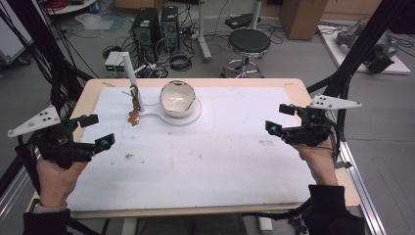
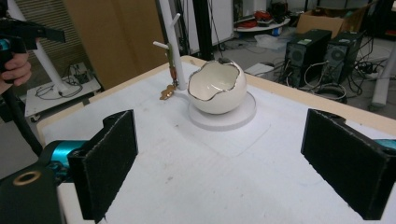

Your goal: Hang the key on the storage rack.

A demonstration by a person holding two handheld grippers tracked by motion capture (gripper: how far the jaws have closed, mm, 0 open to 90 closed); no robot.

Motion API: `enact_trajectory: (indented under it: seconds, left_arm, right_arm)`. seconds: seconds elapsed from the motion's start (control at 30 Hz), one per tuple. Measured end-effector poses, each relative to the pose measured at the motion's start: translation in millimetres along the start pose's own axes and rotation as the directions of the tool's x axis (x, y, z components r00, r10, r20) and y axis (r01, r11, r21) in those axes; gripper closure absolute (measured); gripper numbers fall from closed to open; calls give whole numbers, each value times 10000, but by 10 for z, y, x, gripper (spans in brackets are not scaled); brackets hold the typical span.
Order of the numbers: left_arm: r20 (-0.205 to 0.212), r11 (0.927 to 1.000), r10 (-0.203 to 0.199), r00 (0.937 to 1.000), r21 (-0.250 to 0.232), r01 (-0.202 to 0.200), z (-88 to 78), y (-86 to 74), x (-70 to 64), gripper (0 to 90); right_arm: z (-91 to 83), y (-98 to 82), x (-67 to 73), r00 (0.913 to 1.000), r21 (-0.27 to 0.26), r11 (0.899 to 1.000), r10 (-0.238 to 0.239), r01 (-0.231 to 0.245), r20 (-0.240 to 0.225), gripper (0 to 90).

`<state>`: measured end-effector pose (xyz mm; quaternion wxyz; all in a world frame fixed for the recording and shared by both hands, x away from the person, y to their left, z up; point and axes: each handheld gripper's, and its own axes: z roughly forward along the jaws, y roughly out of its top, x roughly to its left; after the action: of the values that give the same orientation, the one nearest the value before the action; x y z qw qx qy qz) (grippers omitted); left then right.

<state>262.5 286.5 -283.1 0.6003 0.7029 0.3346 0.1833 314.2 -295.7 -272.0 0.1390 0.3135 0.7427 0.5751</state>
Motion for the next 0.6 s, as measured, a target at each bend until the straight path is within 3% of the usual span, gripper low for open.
enact_trajectory:
  seconds: [0.13,0.37,0.6]
  left_arm:
    - [-19,10000,-43,10000,-58,43,-2,3,7,46]
    - [-36,10000,-29,10000,-8,29,6,-6,11,46]
    - [90,10000,-29,10000,18,29,40,-9,-20,46]
  right_arm:
    - [-123,-92,-30,9991,-322,9994,154,-141,390,99]
    - [-297,-251,-126,9976,-555,9966,623,-604,317,100]
    - [-379,-322,-122,9985,-539,9971,538,-532,85,100]
